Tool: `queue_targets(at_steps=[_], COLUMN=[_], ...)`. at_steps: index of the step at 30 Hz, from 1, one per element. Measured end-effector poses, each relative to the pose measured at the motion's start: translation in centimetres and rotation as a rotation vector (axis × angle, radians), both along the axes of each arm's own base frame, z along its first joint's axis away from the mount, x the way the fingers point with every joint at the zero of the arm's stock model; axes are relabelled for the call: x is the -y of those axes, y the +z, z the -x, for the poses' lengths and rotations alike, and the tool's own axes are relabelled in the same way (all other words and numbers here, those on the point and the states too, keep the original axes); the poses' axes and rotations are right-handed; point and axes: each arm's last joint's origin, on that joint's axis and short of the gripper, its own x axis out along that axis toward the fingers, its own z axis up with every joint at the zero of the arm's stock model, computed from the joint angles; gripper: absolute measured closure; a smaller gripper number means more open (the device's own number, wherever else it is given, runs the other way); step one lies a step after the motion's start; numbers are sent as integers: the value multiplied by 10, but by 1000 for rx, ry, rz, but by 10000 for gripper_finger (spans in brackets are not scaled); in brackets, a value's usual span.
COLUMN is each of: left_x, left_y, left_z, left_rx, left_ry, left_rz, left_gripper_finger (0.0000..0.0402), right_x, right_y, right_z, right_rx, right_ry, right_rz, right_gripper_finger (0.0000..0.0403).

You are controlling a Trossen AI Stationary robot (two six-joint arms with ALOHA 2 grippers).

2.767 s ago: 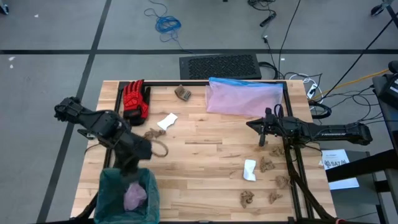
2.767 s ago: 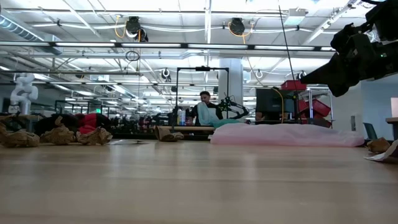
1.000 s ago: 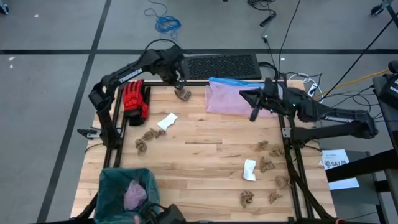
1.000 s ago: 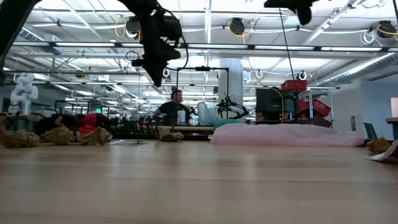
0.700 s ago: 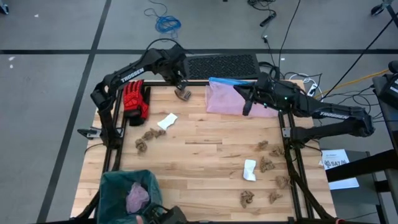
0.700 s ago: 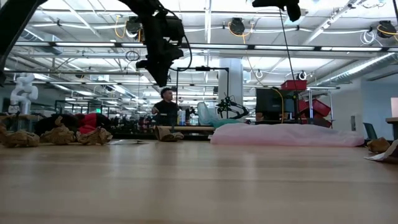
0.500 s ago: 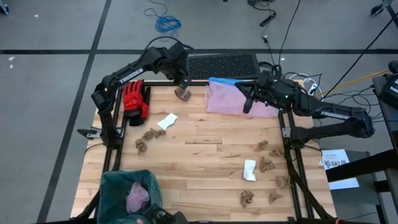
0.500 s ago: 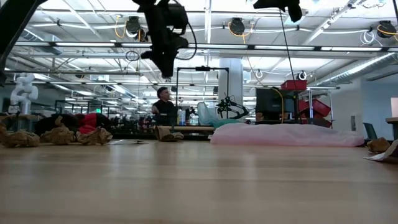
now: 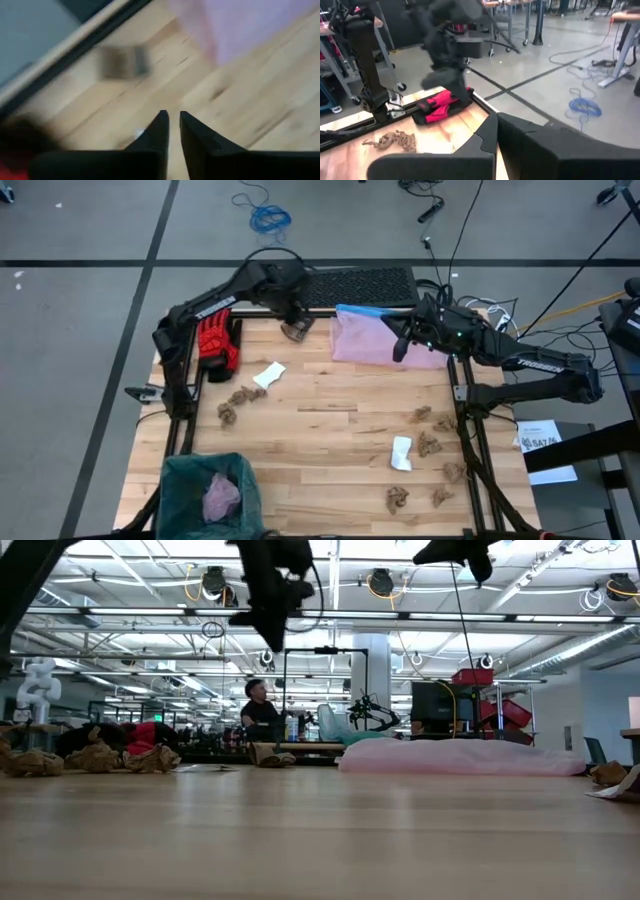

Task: Place trash/remove bag and relplace
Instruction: Put the cardboard coffee sleeve into the black trash bin

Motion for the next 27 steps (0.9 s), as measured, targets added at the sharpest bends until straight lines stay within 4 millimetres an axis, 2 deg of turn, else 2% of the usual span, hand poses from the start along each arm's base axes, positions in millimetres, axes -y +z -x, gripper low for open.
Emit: queue_targets(at_steps=[4,8,12,15,20,27], left_x=[-26,-45,-50,-50,-52,-68], left_y=[-26,-59,-93,-111,-121,-123], left_z=[-27,-40,-47,-48,-45,-35], left_rx=[88,50,-75,-173,-309,-353], left_ry=[57,62,-75,-172,-166,-38], left_rz=[-14,2,47,57,-10,-62], left_gripper_finger=[384,373,345,318,276,235], right_x=[-1,-2,-4,-6,-8,-9], right_y=[-3,-2,3,5,6,8], right_z=[2,9,16,21,28,32], right_rx=[-22,-26,11,24,19,22], right_ry=[-3,-3,-2,18,18,19], right_rz=[-29,-34,-50,-56,-57,-51], right_gripper_finger=[403,403,403,403,403,403])
